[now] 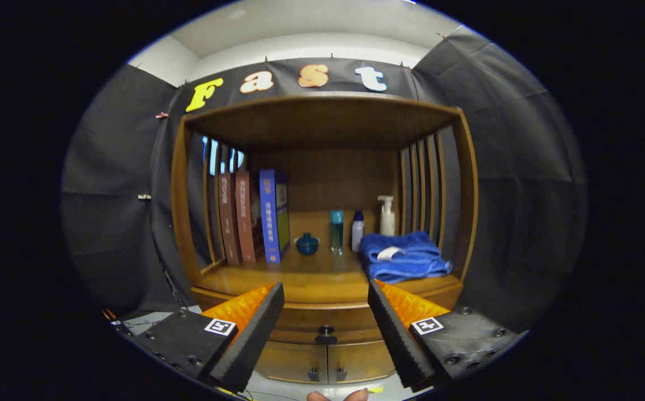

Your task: Pull open the drawer, take out the items inside it, and place them on the countertop above the cabinet.

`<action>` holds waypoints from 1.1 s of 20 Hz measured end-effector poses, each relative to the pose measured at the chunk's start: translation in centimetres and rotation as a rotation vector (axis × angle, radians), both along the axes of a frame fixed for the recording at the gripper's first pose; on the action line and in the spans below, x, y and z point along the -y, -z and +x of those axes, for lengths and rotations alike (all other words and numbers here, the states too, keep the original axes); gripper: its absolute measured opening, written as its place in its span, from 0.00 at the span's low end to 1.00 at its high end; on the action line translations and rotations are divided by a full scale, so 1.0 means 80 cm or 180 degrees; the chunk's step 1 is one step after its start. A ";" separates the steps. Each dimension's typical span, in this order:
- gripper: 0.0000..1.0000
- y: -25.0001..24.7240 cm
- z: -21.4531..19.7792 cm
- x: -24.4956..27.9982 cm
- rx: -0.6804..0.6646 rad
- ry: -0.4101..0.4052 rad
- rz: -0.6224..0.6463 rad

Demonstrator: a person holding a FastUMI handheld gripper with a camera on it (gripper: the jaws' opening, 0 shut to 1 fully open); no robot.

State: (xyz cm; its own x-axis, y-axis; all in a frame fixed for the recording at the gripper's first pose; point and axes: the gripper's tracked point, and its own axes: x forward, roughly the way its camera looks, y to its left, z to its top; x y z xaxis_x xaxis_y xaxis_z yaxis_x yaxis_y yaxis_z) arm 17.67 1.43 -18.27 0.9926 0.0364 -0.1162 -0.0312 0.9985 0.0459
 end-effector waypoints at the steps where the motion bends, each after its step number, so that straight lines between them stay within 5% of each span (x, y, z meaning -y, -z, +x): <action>1: 0.99 0.025 0.006 0.002 -0.0085 0.0034 0.0001; 10: 0.99 0.158 0.062 0.009 -0.0547 0.0015 -0.0005; 17: 0.53 0.196 0.084 -0.008 -0.0790 0.0026 -0.0228; 22: 0.34 0.198 0.085 -0.004 -0.0729 0.0023 -0.0269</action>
State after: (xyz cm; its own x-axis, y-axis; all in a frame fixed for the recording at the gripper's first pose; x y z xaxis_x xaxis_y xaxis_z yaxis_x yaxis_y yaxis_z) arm 24.50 1.77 -34.08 0.9401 0.0100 -0.3407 -0.0225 0.9992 -0.0326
